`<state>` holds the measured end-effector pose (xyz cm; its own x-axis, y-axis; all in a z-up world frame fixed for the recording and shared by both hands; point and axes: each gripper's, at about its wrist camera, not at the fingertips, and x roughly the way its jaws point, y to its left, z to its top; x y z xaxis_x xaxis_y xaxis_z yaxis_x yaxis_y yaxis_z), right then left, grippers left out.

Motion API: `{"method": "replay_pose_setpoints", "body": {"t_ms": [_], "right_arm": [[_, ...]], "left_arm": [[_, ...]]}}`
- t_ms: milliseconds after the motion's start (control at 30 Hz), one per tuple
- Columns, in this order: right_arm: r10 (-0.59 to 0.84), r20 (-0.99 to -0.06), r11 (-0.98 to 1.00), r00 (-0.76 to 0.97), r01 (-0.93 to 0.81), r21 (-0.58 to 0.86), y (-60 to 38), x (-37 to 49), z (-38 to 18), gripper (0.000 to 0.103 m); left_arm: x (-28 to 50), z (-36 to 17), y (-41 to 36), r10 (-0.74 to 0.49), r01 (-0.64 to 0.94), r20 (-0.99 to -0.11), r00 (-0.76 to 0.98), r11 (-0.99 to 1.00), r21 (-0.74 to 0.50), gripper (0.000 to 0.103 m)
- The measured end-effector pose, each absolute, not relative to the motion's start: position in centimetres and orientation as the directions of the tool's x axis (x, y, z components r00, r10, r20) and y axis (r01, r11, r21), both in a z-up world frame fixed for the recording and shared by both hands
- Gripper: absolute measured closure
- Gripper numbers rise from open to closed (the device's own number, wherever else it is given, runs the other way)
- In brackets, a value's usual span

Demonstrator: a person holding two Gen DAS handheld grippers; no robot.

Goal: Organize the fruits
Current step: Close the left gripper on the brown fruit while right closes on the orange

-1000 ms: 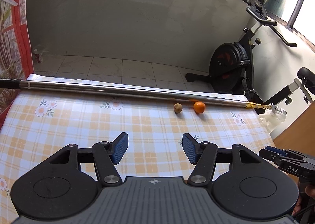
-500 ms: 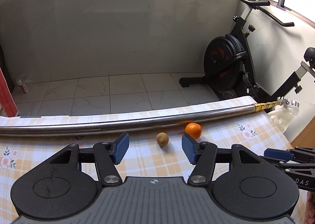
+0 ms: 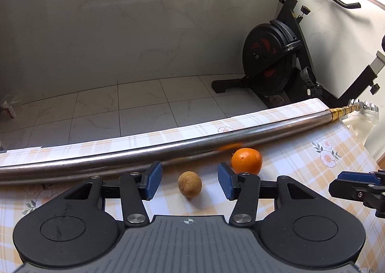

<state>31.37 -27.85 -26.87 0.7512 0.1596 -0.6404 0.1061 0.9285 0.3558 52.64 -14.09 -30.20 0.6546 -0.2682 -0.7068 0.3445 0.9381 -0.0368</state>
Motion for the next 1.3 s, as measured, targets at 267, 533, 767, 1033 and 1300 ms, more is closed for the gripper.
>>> {"method": "replay_pose_setpoints", "body": {"t_ms": [267, 533, 767, 1033, 1300], "right_arm": [[0.159, -0.650, 0.927, 0.743, 0.114, 0.357, -28.3, 31.8, -27.6, 0.063], [0.175, -0.654, 0.929, 0.736, 0.095, 0.356, -27.7, 32.3, -27.9, 0.063], [0.193, -0.622, 0.941, 0.759, 0.037, 0.337, -26.6, 33.6, -27.7, 0.062], [0.226, -0.580, 0.954, 0.782, -0.057, 0.294, -23.8, 37.4, -28.1, 0.062], [0.196, -0.665, 0.972, 0.721, -0.055, 0.227, -21.6, 41.0, -29.3, 0.054]], "left_arm": [[54.0, -31.6, -14.2, -0.281, 0.341, -0.726, 0.628, 0.938, -0.068, 0.057], [54.2, -32.8, -14.0, -0.278, 0.350, -0.747, 0.605, 0.934, -0.064, 0.076], [52.5, -31.0, -12.9, -0.342, 0.384, -0.709, 0.617, 0.917, -0.108, 0.076], [49.3, -27.0, -11.3, -0.380, 0.379, -0.647, 0.661, 0.913, -0.149, 0.076], [48.3, -25.4, -9.7, -0.383, 0.329, -0.649, 0.658, 0.921, -0.210, 0.076]]}}
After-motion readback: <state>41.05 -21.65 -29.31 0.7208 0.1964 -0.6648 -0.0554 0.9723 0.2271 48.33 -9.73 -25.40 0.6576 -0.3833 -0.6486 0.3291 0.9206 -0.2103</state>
